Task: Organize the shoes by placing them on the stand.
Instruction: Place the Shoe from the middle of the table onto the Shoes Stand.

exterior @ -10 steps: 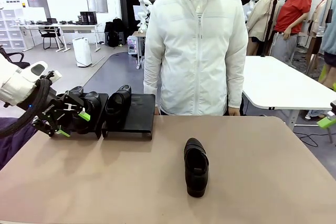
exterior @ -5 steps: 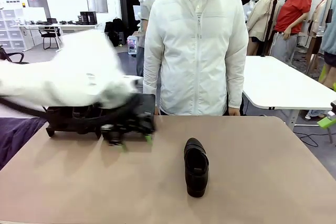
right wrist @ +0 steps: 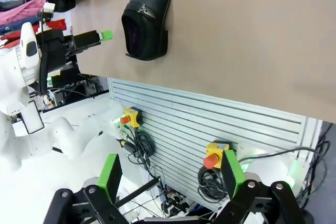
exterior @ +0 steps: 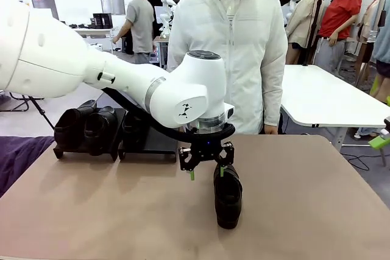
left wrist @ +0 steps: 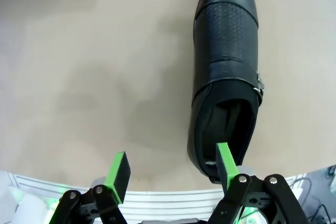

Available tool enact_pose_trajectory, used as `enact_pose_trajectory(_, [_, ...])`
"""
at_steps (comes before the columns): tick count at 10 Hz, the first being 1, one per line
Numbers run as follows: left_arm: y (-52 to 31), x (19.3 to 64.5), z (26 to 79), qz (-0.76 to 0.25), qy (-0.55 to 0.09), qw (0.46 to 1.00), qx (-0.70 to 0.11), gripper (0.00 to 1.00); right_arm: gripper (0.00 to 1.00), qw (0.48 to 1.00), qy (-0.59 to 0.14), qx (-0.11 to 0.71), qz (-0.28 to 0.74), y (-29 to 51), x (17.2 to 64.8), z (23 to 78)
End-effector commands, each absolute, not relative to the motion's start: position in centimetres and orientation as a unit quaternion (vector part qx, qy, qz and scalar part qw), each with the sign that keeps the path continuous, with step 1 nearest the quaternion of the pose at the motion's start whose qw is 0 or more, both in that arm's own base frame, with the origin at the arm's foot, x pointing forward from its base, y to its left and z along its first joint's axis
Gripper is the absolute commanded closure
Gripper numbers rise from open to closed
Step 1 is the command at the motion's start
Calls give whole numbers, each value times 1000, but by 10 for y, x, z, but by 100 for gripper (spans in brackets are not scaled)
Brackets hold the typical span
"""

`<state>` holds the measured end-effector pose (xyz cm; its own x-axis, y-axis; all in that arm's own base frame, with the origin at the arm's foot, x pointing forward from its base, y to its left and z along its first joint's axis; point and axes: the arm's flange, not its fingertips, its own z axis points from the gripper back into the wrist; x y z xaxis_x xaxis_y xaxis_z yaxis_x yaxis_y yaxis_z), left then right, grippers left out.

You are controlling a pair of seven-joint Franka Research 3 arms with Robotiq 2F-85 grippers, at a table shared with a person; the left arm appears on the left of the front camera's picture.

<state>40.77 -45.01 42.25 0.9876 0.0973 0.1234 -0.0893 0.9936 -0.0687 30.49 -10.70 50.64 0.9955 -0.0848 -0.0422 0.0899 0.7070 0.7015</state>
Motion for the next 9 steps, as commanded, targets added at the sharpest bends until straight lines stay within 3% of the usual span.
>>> enact_pose_trajectory(1, [-439, 401, 429, 48, -54, 996, -50, 15, 0, 926, 2, 375, -33, -112, 304, 508])
enact_pose_trajectory(5, [-457, 411, 387, -8, -50, 997, -63, 15, 0, 926, 2, 375, -33, -112, 304, 508])
enact_pose_trajectory(9, [-461, 432, 351, 3, -36, 998, -57, 15, 0, 926, 2, 375, -33, -112, 304, 508])
